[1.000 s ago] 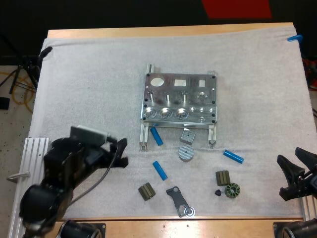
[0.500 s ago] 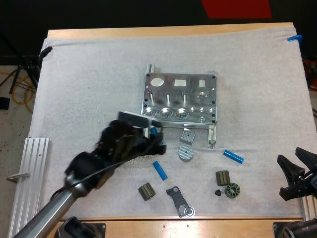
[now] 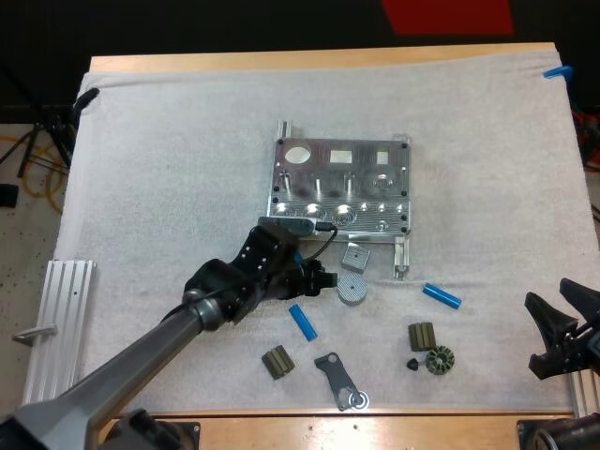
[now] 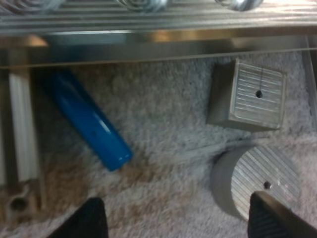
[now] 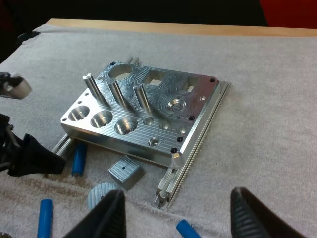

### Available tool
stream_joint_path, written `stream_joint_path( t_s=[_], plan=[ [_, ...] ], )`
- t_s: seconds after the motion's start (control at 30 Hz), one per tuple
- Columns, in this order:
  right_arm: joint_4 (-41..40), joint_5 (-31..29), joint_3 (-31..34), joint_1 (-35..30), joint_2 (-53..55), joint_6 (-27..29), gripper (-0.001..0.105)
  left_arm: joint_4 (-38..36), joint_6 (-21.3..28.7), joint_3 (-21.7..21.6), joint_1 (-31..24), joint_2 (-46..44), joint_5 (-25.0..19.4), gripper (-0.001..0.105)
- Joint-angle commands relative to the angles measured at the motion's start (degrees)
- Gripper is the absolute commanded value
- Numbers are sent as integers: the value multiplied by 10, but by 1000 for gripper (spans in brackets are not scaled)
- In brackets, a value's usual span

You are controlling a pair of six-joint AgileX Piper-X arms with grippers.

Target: Load cells from right to left

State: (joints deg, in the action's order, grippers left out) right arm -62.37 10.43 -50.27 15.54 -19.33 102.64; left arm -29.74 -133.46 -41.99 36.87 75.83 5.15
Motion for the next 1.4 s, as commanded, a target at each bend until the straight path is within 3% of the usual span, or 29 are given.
stream_joint_path(
  t_s=[0.0,0.17,0.3,0.43,0.6,0.83,0.9,1.0,1.07,1.2,1.37],
  plan=[
    [0,1,-5,-4,-1,6,47,16,-16,-3,3,5,12,59],
    [0,1,-5,-4,-1,22,47,47,-31,-3,3,17,86,59],
    [0,1,-5,-4,-1,22,47,71,-31,-3,3,16,97,59],
    [0,1,-5,-4,-1,22,47,72,-31,-3,3,16,62,58],
    [0,1,-5,-4,-1,22,47,48,-34,-3,3,16,-13,47],
    [0,1,-5,-4,-1,22,47,35,-31,-3,3,16,-68,47],
    [0,1,-5,-4,-1,22,47,35,-10,-3,3,19,-83,53],
    [0,1,-5,-4,-1,22,47,35,-8,-3,3,28,-83,68],
    [0,1,-5,-4,-1,22,47,35,-11,-3,3,32,-81,71],
    [0,1,-5,-4,-1,22,47,35,-12,-3,3,43,-79,69],
    [0,1,-5,-4,-1,22,47,35,-53,-3,3,55,-79,66]
  ],
)
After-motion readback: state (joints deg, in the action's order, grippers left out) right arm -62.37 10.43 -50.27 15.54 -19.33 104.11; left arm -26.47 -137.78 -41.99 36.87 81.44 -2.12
